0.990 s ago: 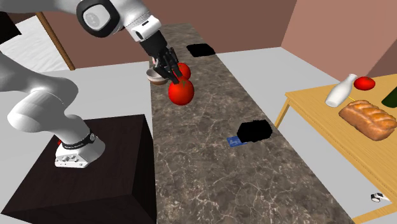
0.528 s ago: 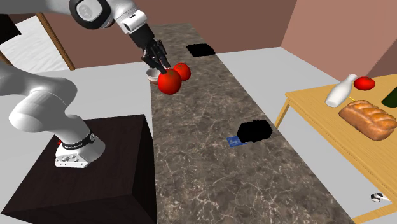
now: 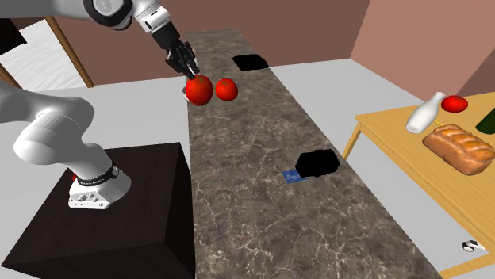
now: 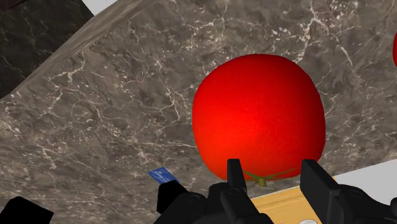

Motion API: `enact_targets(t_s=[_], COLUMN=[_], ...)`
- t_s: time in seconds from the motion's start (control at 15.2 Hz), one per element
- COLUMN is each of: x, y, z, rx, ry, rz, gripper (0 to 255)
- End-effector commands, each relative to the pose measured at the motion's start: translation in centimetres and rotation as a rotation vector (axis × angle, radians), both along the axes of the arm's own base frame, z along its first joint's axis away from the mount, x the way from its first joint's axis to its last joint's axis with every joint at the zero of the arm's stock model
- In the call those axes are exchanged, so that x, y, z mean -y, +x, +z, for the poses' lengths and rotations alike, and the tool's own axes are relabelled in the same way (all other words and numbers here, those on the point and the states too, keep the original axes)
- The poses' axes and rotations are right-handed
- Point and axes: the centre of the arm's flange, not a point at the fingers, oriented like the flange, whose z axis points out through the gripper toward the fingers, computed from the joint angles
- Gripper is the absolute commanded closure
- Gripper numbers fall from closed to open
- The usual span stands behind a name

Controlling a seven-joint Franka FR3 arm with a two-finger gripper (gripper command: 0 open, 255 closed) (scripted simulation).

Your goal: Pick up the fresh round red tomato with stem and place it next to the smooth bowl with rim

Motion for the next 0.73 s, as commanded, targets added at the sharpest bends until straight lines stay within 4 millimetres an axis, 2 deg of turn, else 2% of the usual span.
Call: enact_targets(t_s=[0.0,0.33,0.66], x=[-2.3,-7.7,-7.7], y=[-1.5,-4.3,-4.3], z=[-0.1,0.0,-2.7], rx=[0.0,0.0,0.0], ry=[0.0,0.0,0.0], rz=[-0.002,-0.002,-0.002], gripper=[255,255,255])
